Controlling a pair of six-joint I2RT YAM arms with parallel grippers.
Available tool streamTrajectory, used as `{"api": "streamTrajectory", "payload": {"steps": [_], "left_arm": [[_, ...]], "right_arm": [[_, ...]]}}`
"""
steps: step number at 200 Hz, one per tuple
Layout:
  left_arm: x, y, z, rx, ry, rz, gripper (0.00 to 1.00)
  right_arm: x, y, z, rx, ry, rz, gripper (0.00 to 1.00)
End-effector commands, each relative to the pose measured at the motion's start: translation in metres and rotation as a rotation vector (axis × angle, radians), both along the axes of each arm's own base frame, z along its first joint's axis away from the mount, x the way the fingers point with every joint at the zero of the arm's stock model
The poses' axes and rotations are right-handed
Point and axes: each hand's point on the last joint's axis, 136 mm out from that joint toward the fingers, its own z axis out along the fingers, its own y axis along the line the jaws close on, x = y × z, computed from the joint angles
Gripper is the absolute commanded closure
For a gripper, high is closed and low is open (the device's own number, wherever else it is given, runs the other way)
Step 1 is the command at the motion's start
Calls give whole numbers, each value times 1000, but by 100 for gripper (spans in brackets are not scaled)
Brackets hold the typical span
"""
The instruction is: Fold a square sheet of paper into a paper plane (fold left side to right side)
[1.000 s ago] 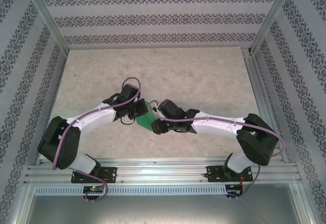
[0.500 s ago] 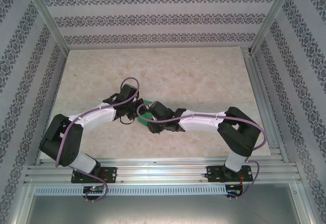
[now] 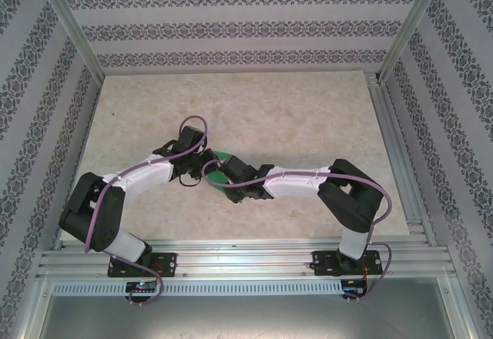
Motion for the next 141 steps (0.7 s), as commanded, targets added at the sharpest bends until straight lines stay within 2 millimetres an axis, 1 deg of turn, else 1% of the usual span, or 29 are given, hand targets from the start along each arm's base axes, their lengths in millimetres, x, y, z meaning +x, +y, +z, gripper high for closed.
{"api": "streamTrajectory", "payload": {"steps": [1,9,16,17,18,22,47,52,67,81,90,109,124,141], "left_arm": [[-1,6,5,-19,-13,-7,76],[-1,9,7,-21,-14,-8,72],[0,12,8,-16,-15,-9,63],[0,13,9,-16,-16,-8,63],[0,13,9,-15,-15,-8,60],[0,15,10,-14,-14,-7,56],[0,33,19,1,-30,4,41],[0,39,19,5,-29,15,38],[-1,57,26,8,-49,53,32],[-3,72,27,-3,-60,92,30],[-6,77,26,-16,-62,110,31],[-10,74,20,-68,-61,113,35],[-12,65,12,-129,-47,104,43],[-16,60,1,-169,-27,102,58]], "right_arm": [[0,5,-3,-22,-7,16,79],[0,5,-4,-23,-2,17,81],[-1,5,-5,-24,2,19,82],[-1,5,-6,-25,3,19,82],[-1,5,-6,-25,4,20,82],[-1,6,-6,-24,7,22,83],[-3,8,-9,-13,26,27,86],[-4,8,-9,-8,33,27,86],[-4,8,-12,11,58,22,87],[-5,9,-12,36,85,17,87],[-5,9,-13,56,104,14,87],[-6,8,-15,91,147,3,87],[-5,6,-17,125,180,-10,87],[-4,5,-19,154,213,-21,87]]}}
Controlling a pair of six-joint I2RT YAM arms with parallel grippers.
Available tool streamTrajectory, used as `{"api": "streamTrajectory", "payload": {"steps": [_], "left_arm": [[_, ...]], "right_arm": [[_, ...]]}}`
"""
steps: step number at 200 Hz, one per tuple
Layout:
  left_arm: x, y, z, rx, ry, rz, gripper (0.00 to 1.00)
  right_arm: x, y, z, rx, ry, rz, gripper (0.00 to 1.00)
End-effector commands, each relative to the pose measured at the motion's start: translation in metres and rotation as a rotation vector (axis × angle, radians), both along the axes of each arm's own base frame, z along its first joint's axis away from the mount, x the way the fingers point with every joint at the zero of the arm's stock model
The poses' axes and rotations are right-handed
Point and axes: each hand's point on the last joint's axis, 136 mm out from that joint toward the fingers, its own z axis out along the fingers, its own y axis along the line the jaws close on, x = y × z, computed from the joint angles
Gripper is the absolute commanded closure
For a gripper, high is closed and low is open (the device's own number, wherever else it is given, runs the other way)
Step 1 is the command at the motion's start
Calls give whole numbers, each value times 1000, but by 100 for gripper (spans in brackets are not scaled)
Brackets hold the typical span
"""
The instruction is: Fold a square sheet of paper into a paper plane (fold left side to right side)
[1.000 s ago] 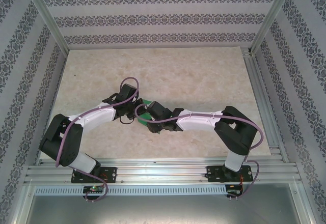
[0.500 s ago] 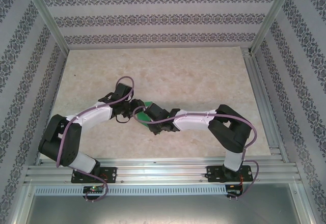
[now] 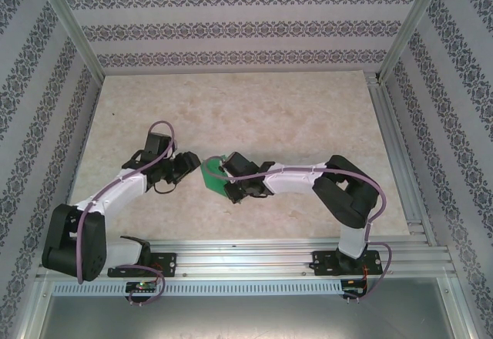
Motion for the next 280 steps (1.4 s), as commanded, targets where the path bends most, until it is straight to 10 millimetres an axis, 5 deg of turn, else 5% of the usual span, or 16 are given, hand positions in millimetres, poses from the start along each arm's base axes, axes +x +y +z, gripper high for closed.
{"api": "streamTrajectory", "payload": {"steps": [1,26,55,152,280], "left_arm": [[1,-13,-4,-98,-15,-19,59],[-3,-14,-17,-112,6,-17,75],[3,-29,-21,-168,8,-51,83],[18,-60,-39,-198,38,-104,88],[1,-49,-86,-72,140,-110,91]], "right_arm": [[-3,1,-7,62,78,-15,88],[-3,-1,-9,82,108,-23,88],[-4,-2,-14,92,132,-25,88],[-4,-4,-19,93,157,-37,88],[10,3,-7,155,207,-55,81]]}}
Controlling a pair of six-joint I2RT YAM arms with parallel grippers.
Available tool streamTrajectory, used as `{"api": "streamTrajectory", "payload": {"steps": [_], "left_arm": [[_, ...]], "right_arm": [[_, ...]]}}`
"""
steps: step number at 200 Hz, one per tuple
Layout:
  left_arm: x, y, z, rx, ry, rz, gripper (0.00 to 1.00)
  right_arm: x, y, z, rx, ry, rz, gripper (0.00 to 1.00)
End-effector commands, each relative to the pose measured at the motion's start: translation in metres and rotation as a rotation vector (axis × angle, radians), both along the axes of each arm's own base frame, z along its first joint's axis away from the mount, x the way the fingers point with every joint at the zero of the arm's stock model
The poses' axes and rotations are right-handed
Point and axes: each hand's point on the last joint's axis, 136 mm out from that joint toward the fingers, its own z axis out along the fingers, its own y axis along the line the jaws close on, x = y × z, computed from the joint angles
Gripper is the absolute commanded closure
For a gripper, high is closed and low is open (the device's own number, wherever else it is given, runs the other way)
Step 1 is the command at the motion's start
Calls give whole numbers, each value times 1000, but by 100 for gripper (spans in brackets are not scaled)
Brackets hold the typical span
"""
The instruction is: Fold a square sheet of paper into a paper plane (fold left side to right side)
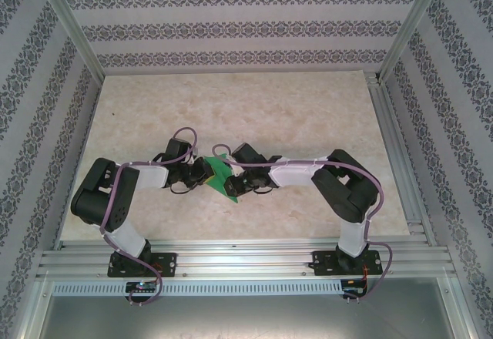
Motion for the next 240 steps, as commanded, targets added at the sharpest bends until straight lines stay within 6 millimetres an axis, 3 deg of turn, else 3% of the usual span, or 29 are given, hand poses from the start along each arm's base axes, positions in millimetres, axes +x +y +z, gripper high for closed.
{"api": "streamTrajectory", "payload": {"steps": [1,48,140,194,219,240], "left_arm": [[-13,8,-22,81,37,-14,91],[-15,9,-28,96,51,-19,91],[-14,14,-25,143,47,-30,91],[-15,15,-26,144,48,-31,92],[-14,14,-25,141,44,-32,92],[-14,14,-24,140,40,-34,92]], "right_arm": [[4,-3,-9,-17,43,-21,81],[9,1,-7,11,73,-26,79],[31,-2,21,-5,-11,-30,69],[39,-3,19,-29,-21,-25,65],[39,-3,18,-27,-15,-23,67],[36,-1,18,-15,-1,-16,75]]}}
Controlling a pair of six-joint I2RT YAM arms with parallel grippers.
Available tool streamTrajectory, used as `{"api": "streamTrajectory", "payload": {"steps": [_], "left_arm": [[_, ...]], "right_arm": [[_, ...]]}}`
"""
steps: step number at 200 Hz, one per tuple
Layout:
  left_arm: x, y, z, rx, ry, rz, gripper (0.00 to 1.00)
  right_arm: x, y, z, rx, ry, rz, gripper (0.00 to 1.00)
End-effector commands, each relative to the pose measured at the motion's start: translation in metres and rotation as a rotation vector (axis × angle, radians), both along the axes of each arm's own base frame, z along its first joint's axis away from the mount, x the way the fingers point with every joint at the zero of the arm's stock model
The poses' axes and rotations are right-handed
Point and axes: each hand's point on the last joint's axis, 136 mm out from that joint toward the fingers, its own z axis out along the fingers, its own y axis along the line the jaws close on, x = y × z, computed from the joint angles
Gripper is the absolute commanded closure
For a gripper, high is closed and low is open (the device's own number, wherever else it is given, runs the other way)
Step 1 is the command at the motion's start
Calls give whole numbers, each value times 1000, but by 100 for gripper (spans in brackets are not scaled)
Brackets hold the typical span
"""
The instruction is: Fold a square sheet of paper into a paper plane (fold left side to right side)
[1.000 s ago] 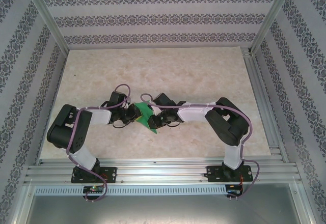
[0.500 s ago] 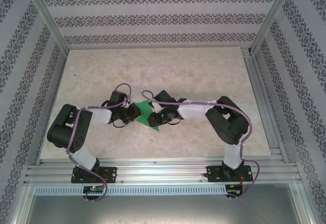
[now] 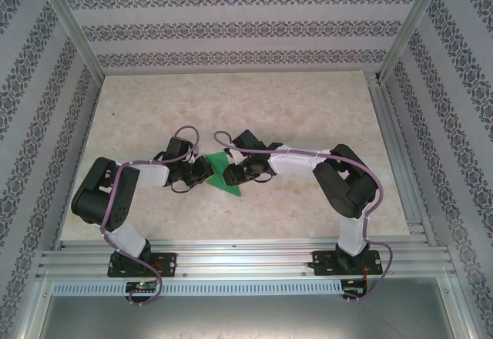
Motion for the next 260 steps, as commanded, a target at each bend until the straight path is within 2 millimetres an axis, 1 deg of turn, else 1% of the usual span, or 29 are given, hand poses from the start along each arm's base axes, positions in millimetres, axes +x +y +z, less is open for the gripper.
{"api": "streamTrajectory", "payload": {"steps": [1,20,32,61,84,102,139,155,170,178,189,211,235,247,260], "left_arm": [[-19,12,-23,98,77,-2,92],[-19,13,-24,102,76,-4,92],[-19,13,-24,103,76,-5,92],[-20,13,-23,101,73,-8,92],[-19,12,-15,98,56,-24,90],[-16,14,-1,120,25,-39,86],[-16,29,38,189,-44,-54,69],[-16,38,57,202,-76,-42,65],[-11,44,75,202,-113,-33,65],[-6,44,85,195,-134,-33,66],[4,40,96,171,-157,-47,70],[30,24,108,134,-169,-111,81],[59,6,107,102,-160,-194,87],[68,-4,101,75,-134,-238,92],[74,-14,94,59,-119,-284,93]], "right_arm": [[4,2,1,4,-4,9,76],[2,6,4,29,13,17,85],[0,8,5,45,23,22,87],[-1,13,8,89,60,27,91],[-4,12,0,86,81,26,91],[-5,9,-8,85,97,16,91],[-7,5,-16,89,113,3,91],[-8,5,-17,90,118,6,91],[-9,5,-19,87,120,7,91],[-8,4,-18,89,120,6,91],[-9,4,-19,89,123,7,90],[-9,3,-21,88,125,6,90],[-10,3,-22,87,126,8,90],[-10,2,-23,85,128,5,90],[-10,0,-24,80,127,2,90]]}}
